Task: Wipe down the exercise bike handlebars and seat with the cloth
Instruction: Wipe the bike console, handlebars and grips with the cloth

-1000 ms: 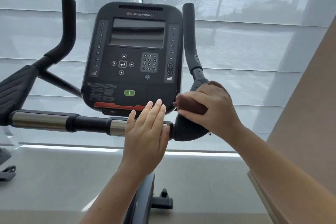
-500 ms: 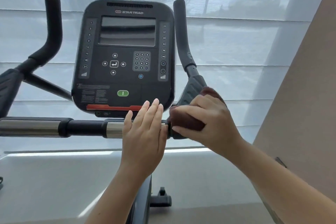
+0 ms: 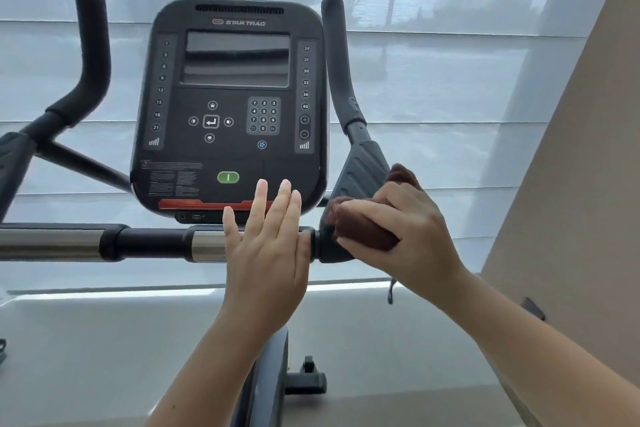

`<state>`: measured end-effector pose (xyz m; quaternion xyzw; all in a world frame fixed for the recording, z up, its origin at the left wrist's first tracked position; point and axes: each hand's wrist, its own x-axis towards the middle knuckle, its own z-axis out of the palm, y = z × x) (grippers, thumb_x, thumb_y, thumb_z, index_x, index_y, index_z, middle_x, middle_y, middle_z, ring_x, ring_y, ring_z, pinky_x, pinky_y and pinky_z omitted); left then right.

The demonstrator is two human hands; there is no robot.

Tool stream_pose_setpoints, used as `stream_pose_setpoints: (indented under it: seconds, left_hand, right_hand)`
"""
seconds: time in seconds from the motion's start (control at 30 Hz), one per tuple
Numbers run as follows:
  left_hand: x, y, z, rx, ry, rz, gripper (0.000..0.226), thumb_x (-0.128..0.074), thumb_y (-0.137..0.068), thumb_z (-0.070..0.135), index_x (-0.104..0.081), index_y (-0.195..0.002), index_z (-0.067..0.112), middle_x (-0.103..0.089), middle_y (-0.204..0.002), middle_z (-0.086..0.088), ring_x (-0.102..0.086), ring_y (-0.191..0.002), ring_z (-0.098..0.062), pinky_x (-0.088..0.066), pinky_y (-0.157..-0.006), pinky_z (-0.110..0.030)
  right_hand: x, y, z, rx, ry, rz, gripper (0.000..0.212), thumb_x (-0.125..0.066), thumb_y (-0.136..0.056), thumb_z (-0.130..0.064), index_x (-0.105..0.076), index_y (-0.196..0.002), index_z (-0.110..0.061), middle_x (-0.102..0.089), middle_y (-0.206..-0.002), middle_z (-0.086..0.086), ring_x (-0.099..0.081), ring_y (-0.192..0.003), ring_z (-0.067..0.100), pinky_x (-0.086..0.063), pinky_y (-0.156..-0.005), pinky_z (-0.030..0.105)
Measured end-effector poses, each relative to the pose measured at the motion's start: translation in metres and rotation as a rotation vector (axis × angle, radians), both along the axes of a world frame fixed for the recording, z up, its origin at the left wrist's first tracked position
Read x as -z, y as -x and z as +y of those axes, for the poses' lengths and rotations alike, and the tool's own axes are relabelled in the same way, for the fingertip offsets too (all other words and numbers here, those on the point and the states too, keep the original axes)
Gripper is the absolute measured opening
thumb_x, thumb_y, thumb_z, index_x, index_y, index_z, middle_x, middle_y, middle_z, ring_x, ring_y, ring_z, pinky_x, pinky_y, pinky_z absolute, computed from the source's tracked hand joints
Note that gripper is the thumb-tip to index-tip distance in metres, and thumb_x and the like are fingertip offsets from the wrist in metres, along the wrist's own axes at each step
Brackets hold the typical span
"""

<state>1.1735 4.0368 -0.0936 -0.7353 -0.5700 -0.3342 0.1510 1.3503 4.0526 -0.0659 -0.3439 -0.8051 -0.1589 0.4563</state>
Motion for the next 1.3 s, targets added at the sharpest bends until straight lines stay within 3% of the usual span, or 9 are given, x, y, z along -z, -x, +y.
stream_pose_setpoints:
  seconds: [0.13,0.27,0.43,0.57,0.77,1.0,1.1,1.2,1.3]
  left_hand:
    - [-0.006,-0.003,0.002,-0.027,0.027,0.032,0.056,-0.021,-0.091,0.032,-0.049,-0.130,0.002,-0.042,-0.141,-0.012,-0.023,-0.136,-0.036,-0.014,-0.103,-0.061]
    - [-0.009,-0.005,0.003,0.043,0.023,0.091,0.067,-0.013,-0.094,0.048,-0.045,-0.133,0.005,-0.036,-0.145,-0.008,-0.016,-0.138,-0.029,-0.006,-0.106,-0.050]
    - [-0.008,-0.009,0.007,0.018,0.022,0.170,0.067,-0.015,-0.094,0.051,-0.050,-0.130,0.007,-0.043,-0.141,-0.008,-0.027,-0.135,-0.030,-0.012,-0.104,-0.053]
    - [-0.005,-0.009,0.007,0.015,-0.008,0.155,0.064,-0.016,-0.095,0.049,-0.052,-0.129,0.008,-0.045,-0.140,-0.008,-0.030,-0.134,-0.029,-0.016,-0.104,-0.053]
    - [-0.003,-0.007,0.004,0.009,0.015,0.135,0.065,-0.016,-0.094,0.052,-0.050,-0.131,0.010,-0.042,-0.141,-0.008,-0.029,-0.135,-0.028,-0.017,-0.104,-0.054]
    - [0.003,0.004,-0.003,0.057,-0.009,0.196,0.062,-0.027,-0.092,0.053,-0.060,-0.119,0.009,-0.057,-0.125,-0.013,-0.051,-0.118,-0.031,-0.031,-0.098,-0.056]
    - [0.003,0.014,-0.004,0.057,-0.045,0.227,0.057,-0.035,-0.089,0.052,-0.061,-0.118,0.010,-0.058,-0.124,-0.013,-0.050,-0.119,-0.033,-0.031,-0.098,-0.058]
    - [0.003,0.024,-0.004,0.038,-0.072,0.201,0.052,-0.046,-0.083,0.048,-0.063,-0.115,0.011,-0.061,-0.118,-0.013,-0.054,-0.113,-0.033,-0.033,-0.095,-0.060]
    - [0.008,0.030,-0.005,0.051,-0.080,0.190,0.047,-0.048,-0.083,0.043,-0.065,-0.112,0.011,-0.064,-0.106,-0.012,-0.059,-0.101,-0.032,-0.036,-0.093,-0.058]
  right_hand:
    - [-0.029,-0.006,0.050,0.089,0.003,-0.012,0.027,-0.070,-0.077,-0.037,-0.074,-0.095,-0.018,-0.058,-0.072,0.008,-0.056,-0.068,0.026,-0.045,-0.069,0.034]
    - [-0.057,-0.009,0.100,0.226,0.164,0.040,0.032,-0.070,-0.079,-0.035,-0.070,-0.105,-0.017,-0.060,-0.088,0.012,-0.056,-0.088,0.030,-0.040,-0.081,0.036]
    - [-0.026,-0.020,0.052,-0.029,0.094,0.062,0.030,-0.068,-0.075,-0.042,-0.072,-0.097,-0.022,-0.054,-0.073,0.001,-0.050,-0.071,0.016,-0.038,-0.069,0.023]
    - [-0.021,-0.027,0.044,-0.127,0.065,-0.027,0.031,-0.067,-0.077,-0.041,-0.074,-0.096,-0.019,-0.055,-0.071,0.003,-0.052,-0.068,0.018,-0.041,-0.066,0.024]
    - [-0.062,-0.009,0.098,0.148,0.237,-0.021,0.032,-0.068,-0.078,-0.042,-0.069,-0.106,-0.027,-0.057,-0.089,0.006,-0.054,-0.092,0.026,-0.038,-0.081,0.033]
    - [-0.024,-0.019,0.034,-0.087,0.173,-0.042,0.034,-0.060,-0.075,-0.050,-0.072,-0.096,-0.026,-0.055,-0.070,0.000,-0.051,-0.068,0.017,-0.043,-0.065,0.027]
    - [-0.045,-0.009,0.062,0.053,0.166,-0.064,0.032,-0.066,-0.076,-0.046,-0.071,-0.100,-0.024,-0.056,-0.077,0.006,-0.055,-0.076,0.025,-0.045,-0.072,0.036]
    - [-0.057,0.012,0.082,0.285,0.180,-0.101,0.035,-0.063,-0.079,-0.049,-0.067,-0.107,-0.029,-0.056,-0.090,0.006,-0.053,-0.090,0.026,-0.037,-0.081,0.035]
    - [-0.042,0.022,0.055,0.217,0.145,-0.139,0.035,-0.064,-0.076,-0.052,-0.070,-0.102,-0.029,-0.055,-0.081,0.004,-0.055,-0.081,0.025,-0.041,-0.077,0.036]
